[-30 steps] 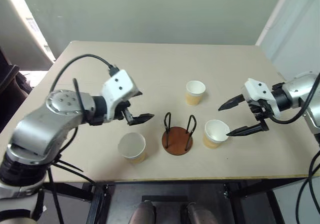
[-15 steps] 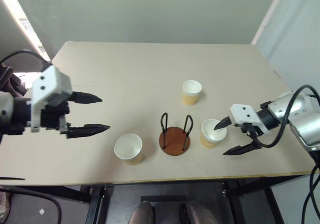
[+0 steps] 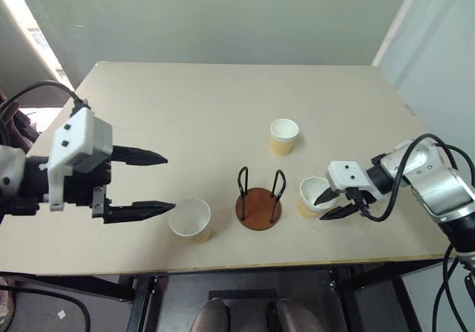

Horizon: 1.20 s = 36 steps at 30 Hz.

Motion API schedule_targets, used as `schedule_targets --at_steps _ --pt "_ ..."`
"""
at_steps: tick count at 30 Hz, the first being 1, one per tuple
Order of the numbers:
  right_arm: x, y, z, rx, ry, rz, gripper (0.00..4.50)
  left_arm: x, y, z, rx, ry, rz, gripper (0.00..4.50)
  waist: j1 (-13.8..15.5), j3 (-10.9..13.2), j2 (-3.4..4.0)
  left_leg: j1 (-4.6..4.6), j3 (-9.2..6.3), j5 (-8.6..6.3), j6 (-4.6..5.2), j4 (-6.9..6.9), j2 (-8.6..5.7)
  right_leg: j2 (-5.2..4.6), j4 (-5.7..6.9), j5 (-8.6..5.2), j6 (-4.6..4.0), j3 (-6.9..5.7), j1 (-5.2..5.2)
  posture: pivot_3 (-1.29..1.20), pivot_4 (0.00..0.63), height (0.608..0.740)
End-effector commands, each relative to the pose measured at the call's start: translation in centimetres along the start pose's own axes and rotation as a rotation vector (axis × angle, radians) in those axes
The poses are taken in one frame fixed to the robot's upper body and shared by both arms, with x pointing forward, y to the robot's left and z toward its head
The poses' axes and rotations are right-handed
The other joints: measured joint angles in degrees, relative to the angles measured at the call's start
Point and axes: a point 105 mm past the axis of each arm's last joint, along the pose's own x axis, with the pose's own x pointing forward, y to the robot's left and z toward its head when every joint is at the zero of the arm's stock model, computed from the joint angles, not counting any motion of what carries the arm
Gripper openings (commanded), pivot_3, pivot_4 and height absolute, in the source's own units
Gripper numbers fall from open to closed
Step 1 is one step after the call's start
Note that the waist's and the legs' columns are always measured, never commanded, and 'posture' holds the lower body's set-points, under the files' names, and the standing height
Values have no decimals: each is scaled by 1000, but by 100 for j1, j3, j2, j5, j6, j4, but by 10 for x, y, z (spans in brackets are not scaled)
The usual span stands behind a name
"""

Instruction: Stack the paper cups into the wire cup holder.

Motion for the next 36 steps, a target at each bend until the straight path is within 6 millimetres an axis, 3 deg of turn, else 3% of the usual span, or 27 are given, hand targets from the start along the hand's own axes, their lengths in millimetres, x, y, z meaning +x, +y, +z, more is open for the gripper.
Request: schedule_targets --at_steps 1,2,6,10,14,19,23,30,33,36 --pt "-7 -4 5 -34 5 -26 223 1 1 6 29 -9 8 4500 0 0 0 0 0 0 0 0 0 0 0 0 0 0 0 0 150 740" --pt "-8 -3 6 -36 2 -27 16 1 2 5 29 -8 11 4500 0 0 0 0 0 0 0 0 0 0 0 0 0 0 0 0 150 740" --pt "-17 -3 11 -42 -20 -30 16 1 6 1 34 9 28 4500 0 0 0 1 0 0 0 0 0 0 0 0 0 0 0 0 150 740" --pt "-54 -10 28 -63 -73 -96 16 -1 9 1 41 8 36 4500 -1 2 4 -6 2 0 0 1 0 0 0 0 0 2 -4 0 150 740" --pt "-98 -22 54 -152 -98 -221 16 -2 12 -2 40 13 47 4500 0 4 6 -8 2 0 -1 -3 0 0 -3 -6 -10 2 -8 0 150 740" --pt "-117 -22 105 -321 -233 -228 16 3 12 -3 45 6 41 4500 -19 3 6 -3 1 -2 -3 -9 4 7 0 -11 -18 2 -10 0 150 740" --pt "-106 -9 141 -415 -375 -113 16 4 12 -2 53 3 32 4500 -33 4 6 -7 1 -1 -3 -10 8 16 1 -12 -19 3 -15 0 150 740" --pt "-68 -14 149 -447 -406 -53 16 3 8 -1 56 -6 16 4500 -30 3 6 -8 -1 -2 -5 -4 19 27 3 -14 -24 3 -15 0 150 740" --pt "-56 -19 147 -462 -378 -64 16 3 7 -1 55 -7 19 4500 -34 4 6 -8 -1 -3 -7 -4 19 27 3 -13 -24 3 -16 0 150 740" --pt "-50 -12 144 -464 -367 -2 16 4 6 -1 52 -6 23 4500 -31 3 6 -10 -2 -4 -8 -3 19 27 3 -13 -24 2 -16 0 150 740"
